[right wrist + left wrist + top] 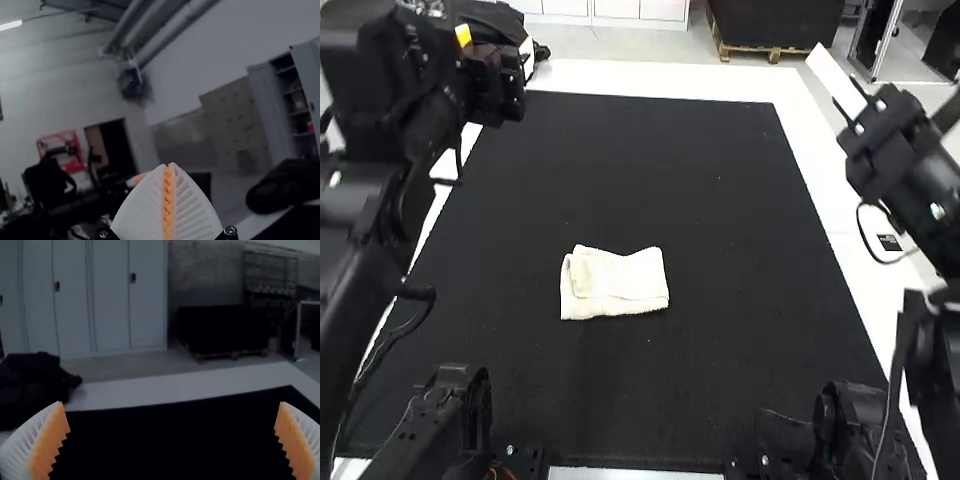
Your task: Fold the towel.
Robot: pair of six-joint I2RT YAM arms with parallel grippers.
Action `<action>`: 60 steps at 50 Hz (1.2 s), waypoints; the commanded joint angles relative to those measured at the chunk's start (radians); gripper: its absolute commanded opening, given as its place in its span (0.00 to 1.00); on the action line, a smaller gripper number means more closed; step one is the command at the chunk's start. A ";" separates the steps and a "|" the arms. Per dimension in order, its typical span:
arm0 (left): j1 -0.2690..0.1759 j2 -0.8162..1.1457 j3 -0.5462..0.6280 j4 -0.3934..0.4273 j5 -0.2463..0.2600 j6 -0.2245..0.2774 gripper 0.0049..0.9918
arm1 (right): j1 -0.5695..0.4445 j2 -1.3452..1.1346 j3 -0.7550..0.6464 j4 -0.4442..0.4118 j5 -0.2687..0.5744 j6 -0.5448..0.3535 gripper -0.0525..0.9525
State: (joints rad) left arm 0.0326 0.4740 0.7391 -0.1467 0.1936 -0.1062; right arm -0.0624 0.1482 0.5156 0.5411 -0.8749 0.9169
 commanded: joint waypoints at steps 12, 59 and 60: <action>0.006 -0.359 -0.188 0.128 -0.022 -0.064 0.97 | -0.004 -0.145 0.011 0.000 0.240 -0.035 0.09; 0.006 -0.477 -0.741 0.687 -0.095 0.286 0.96 | -0.010 -0.147 -0.511 -0.003 1.005 -0.964 0.97; 0.004 -0.477 -0.739 0.648 -0.098 0.287 0.96 | -0.011 -0.145 -0.516 -0.017 1.005 -0.972 0.97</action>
State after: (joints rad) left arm 0.0326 0.0006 0.0124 0.5655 0.1303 0.1429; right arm -0.0620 0.0063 0.0170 0.5327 0.0414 0.0040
